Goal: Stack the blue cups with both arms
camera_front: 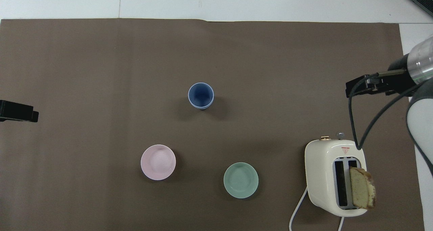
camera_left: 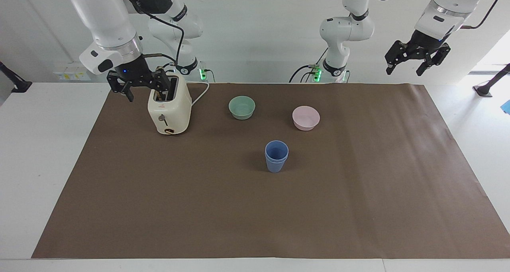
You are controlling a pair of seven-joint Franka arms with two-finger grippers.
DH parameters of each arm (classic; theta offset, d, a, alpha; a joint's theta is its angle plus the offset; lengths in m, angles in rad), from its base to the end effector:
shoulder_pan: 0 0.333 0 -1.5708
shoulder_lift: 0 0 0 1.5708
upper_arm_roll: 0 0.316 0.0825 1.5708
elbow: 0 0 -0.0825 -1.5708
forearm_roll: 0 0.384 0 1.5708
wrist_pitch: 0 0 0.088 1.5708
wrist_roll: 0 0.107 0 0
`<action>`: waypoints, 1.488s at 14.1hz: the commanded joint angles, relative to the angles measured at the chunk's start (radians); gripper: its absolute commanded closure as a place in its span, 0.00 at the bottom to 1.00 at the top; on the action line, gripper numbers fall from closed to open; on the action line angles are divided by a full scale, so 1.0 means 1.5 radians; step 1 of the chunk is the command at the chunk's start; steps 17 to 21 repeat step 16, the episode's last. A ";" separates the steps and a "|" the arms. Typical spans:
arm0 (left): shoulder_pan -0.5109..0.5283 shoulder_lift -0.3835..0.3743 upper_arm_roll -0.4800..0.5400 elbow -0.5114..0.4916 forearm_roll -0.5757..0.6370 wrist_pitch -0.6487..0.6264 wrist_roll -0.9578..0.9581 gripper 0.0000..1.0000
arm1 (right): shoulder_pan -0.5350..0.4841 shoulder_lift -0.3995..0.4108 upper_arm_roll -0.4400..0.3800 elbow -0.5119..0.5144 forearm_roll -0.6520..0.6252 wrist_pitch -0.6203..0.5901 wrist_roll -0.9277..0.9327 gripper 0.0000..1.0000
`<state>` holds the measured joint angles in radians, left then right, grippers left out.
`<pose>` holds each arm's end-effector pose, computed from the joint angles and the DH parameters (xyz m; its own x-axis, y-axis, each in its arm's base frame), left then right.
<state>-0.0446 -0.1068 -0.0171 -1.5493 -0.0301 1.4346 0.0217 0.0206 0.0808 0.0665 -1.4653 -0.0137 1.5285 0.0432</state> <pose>0.5046 -0.0353 0.6793 0.9962 -0.0873 -0.0073 -0.0870 -0.9958 0.0282 0.5737 0.0469 0.6248 0.9989 0.0432 -0.0170 0.0433 -0.9990 0.0091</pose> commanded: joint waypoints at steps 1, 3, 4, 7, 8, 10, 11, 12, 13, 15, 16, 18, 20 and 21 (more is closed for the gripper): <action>0.002 -0.019 -0.002 -0.019 0.001 0.000 0.000 0.00 | -0.002 -0.019 0.006 -0.022 -0.007 0.009 -0.003 0.00; 0.003 -0.019 -0.002 -0.019 0.000 0.000 0.000 0.00 | 0.001 -0.018 0.006 -0.022 -0.001 0.015 0.020 0.00; 0.002 -0.019 -0.002 -0.019 0.001 0.000 0.000 0.00 | 0.000 -0.018 0.006 -0.022 -0.001 0.015 0.022 0.00; 0.002 -0.020 -0.002 -0.023 0.001 0.000 0.000 0.00 | -0.009 -0.014 0.005 -0.020 0.003 0.015 0.015 0.00; 0.002 -0.020 -0.002 -0.023 0.000 0.001 0.000 0.00 | -0.009 -0.014 0.005 -0.019 0.003 0.015 0.015 0.00; 0.002 -0.021 -0.002 -0.023 0.000 0.000 0.000 0.00 | -0.009 -0.014 0.005 -0.018 0.003 0.013 0.016 0.00; 0.002 -0.021 -0.002 -0.023 0.000 0.000 0.000 0.00 | -0.009 -0.014 0.005 -0.018 0.003 0.012 0.016 0.00; 0.002 -0.021 -0.002 -0.023 0.000 0.001 0.000 0.00 | -0.010 -0.014 0.004 -0.018 0.003 0.011 0.016 0.00; 0.001 -0.021 -0.002 -0.023 0.000 0.001 0.000 0.00 | -0.012 -0.014 0.004 -0.018 0.003 0.011 0.015 0.00; 0.001 -0.022 -0.002 -0.023 0.000 0.001 0.000 0.00 | -0.011 -0.014 0.004 -0.018 0.003 0.011 0.016 0.00; 0.000 -0.023 -0.002 -0.025 0.000 0.001 0.000 0.00 | -0.011 -0.014 0.004 -0.018 0.003 0.011 0.015 0.00; 0.000 -0.023 -0.002 -0.025 0.000 0.001 0.000 0.00 | -0.011 -0.014 0.004 -0.018 0.003 0.011 0.015 0.00; 0.000 -0.023 -0.002 -0.025 0.000 0.001 0.000 0.00 | -0.011 -0.014 0.004 -0.018 0.003 0.011 0.015 0.00; 0.000 -0.023 -0.002 -0.025 0.000 0.001 0.000 0.00 | -0.011 -0.014 0.004 -0.018 0.003 0.011 0.015 0.00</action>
